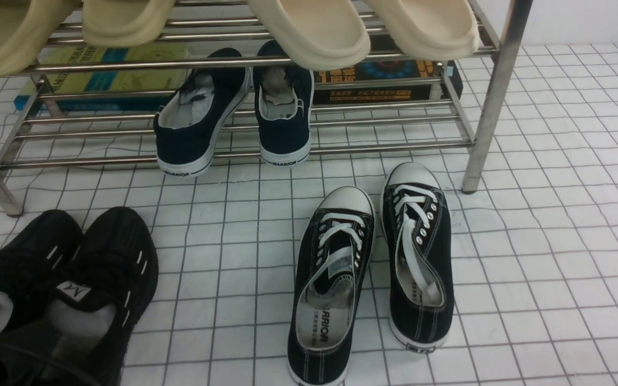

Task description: Take the shoes off the shelf with your hand from the white checkered tablecloth.

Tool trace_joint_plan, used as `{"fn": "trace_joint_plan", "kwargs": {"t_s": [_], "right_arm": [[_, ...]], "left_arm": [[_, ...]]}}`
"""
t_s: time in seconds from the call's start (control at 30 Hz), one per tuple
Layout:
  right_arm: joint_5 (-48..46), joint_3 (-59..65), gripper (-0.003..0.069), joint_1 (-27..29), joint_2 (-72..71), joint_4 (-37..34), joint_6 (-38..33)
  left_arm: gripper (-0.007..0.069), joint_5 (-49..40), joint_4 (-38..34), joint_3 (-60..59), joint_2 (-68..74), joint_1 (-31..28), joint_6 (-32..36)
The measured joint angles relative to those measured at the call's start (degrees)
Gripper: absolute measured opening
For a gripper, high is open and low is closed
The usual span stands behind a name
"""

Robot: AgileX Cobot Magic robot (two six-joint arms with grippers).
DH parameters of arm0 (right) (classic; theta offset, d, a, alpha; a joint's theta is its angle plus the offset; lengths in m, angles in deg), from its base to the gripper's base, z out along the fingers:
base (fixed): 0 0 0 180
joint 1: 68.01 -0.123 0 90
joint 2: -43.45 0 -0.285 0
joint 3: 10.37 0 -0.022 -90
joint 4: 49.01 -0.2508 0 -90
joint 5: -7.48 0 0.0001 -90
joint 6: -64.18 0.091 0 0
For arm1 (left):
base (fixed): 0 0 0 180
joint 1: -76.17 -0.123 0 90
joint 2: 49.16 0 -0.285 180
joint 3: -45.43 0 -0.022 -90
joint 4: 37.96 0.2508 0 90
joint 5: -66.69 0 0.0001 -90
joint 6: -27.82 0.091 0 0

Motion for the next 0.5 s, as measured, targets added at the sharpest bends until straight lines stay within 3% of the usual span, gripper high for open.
{"fn": "trace_joint_plan", "kwargs": {"t_s": [0.17,0.33,0.5], "right_arm": [[0.0,0.0,0.0239,0.0,0.0,0.0,0.0],[0.0,0.0,0.0239,0.0,0.0,0.0,0.0],[0.0,0.0,0.0239,0.0,0.0,0.0,0.0]], "left_arm": [[0.0024,3.2,2.0,-5.2,-8.0,-3.1,0.0],[0.0034,3.7,2.5,-10.8,-16.8,-11.8,0.0],[0.0038,2.9,2.6,-12.8,-19.9,-14.5,0.0]]}}
